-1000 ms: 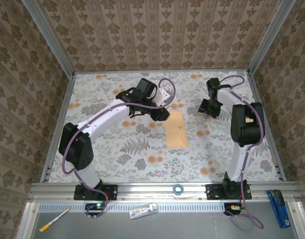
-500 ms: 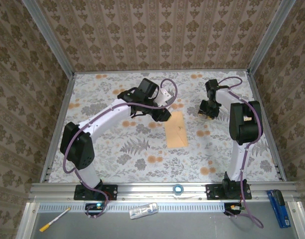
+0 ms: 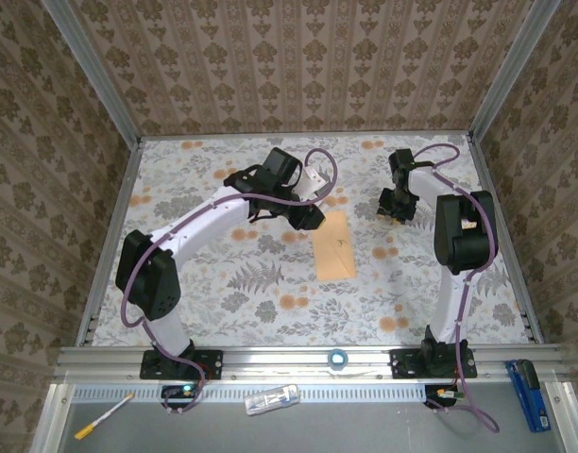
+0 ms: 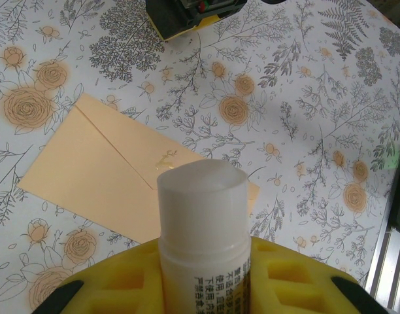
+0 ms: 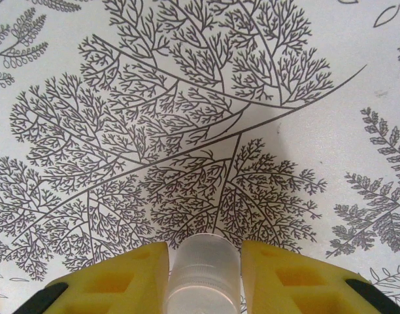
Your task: Place the letter into the envelope and seal it
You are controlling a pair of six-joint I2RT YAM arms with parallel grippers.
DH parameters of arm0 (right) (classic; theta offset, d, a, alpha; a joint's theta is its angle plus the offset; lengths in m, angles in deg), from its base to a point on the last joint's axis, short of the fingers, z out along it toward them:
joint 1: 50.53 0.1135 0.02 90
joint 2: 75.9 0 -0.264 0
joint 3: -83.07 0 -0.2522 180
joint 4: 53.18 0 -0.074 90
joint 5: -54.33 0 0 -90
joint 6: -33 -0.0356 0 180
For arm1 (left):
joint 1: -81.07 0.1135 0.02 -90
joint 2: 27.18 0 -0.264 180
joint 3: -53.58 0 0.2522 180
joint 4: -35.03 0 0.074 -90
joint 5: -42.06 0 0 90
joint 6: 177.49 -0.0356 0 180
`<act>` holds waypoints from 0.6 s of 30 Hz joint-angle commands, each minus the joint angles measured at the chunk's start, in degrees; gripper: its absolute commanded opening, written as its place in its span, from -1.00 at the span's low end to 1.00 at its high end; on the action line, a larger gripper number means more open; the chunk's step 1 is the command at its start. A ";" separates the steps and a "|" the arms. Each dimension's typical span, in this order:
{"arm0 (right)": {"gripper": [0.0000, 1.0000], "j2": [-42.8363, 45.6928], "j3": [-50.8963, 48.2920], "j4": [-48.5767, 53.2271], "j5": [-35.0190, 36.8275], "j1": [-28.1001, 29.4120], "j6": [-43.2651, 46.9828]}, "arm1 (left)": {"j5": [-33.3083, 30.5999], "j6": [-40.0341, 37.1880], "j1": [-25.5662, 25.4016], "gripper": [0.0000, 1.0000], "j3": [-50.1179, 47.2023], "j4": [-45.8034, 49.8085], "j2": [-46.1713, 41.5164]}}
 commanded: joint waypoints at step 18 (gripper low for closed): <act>-0.48 0.91 -0.60 -1.31 1.22 0.58 0.09 | 0.43 -1.47 -0.65 -1.00 1.77 1.56 0.83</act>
